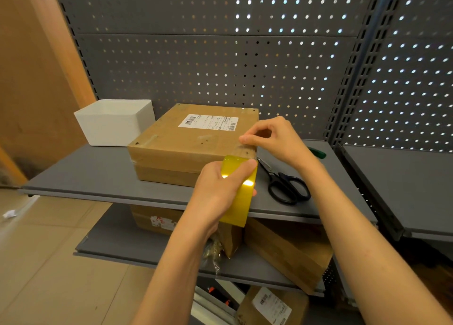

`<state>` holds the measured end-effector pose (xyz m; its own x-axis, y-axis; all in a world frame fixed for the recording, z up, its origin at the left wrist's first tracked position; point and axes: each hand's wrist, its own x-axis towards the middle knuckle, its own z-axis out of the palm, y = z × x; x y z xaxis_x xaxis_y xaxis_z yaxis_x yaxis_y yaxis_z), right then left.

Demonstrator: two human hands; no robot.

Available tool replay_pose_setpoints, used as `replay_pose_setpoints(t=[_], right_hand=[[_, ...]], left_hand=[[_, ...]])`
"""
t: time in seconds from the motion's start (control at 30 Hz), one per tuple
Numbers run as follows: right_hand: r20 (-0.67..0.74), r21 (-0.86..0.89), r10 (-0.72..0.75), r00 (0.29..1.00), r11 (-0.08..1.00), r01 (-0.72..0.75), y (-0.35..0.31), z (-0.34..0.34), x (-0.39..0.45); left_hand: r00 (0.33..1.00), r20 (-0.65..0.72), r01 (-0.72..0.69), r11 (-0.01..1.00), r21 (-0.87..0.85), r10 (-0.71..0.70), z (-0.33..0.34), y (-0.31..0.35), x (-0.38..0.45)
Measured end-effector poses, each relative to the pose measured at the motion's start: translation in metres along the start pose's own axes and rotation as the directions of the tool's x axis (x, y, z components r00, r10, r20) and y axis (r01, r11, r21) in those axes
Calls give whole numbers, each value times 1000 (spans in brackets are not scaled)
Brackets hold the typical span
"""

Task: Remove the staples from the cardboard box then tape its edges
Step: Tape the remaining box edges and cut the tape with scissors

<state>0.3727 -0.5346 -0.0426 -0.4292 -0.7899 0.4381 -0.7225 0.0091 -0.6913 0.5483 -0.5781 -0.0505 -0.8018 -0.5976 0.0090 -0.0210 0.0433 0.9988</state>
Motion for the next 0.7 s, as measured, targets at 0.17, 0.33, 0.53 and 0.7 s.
replay_pose_setpoints(t=[0.17, 0.33, 0.53, 0.7], right_hand=[[6, 9, 6, 1000, 1000, -6, 8, 1, 1], [-102, 41, 93, 990, 995, -89, 18, 5, 5], [-163, 6, 75, 984, 997, -75, 11, 8, -1], [-78, 83, 23, 997, 996, -17, -10, 11, -18]], left_hand=[[1000, -4, -6, 1000, 31, 6, 3, -2, 1], [1000, -1, -15, 1000, 28, 15, 6, -5, -2], [1000, 3, 23, 999, -49, -23, 8, -2, -5], [999, 23, 33, 996, -87, -31, 8, -1, -6]])
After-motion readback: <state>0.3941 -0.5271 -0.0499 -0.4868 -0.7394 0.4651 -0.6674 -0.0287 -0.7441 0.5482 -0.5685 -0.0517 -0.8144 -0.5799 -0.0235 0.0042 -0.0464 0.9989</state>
